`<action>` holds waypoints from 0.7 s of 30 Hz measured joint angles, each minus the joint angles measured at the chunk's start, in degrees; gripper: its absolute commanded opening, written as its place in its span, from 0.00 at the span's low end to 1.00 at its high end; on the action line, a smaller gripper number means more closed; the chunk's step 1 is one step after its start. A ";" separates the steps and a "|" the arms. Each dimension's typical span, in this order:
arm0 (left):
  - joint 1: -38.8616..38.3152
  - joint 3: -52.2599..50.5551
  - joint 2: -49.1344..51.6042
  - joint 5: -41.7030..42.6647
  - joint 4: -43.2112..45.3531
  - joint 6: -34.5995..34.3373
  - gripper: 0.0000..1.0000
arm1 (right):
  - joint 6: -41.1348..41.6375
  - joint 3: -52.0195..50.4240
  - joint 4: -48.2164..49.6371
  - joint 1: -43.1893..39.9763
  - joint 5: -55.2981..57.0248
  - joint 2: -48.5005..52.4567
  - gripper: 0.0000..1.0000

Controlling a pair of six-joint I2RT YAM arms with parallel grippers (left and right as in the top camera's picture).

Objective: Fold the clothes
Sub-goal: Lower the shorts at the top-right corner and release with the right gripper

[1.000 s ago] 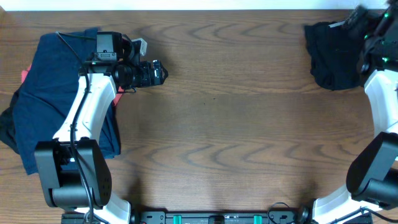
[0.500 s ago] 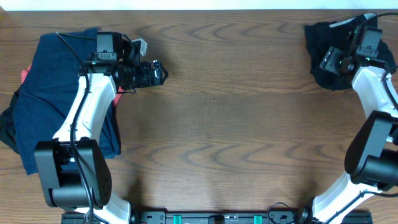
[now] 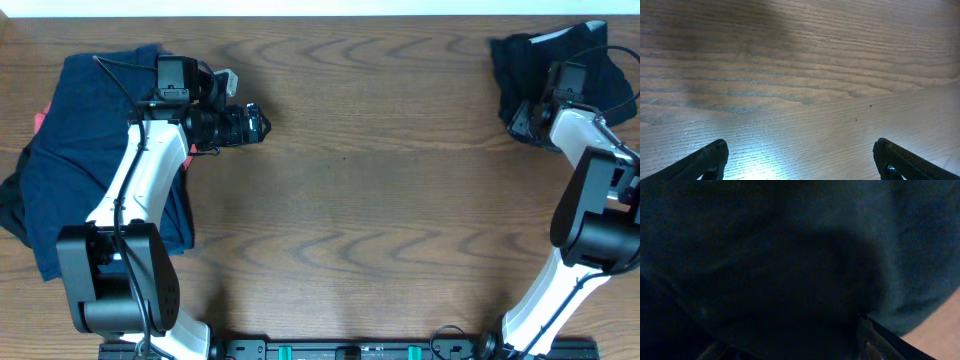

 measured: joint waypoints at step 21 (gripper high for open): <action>0.00 0.00 0.00 0.00 0.02 0.00 0.95 | 0.17 0.13 10.36 -0.17 -5.49 2.14 0.71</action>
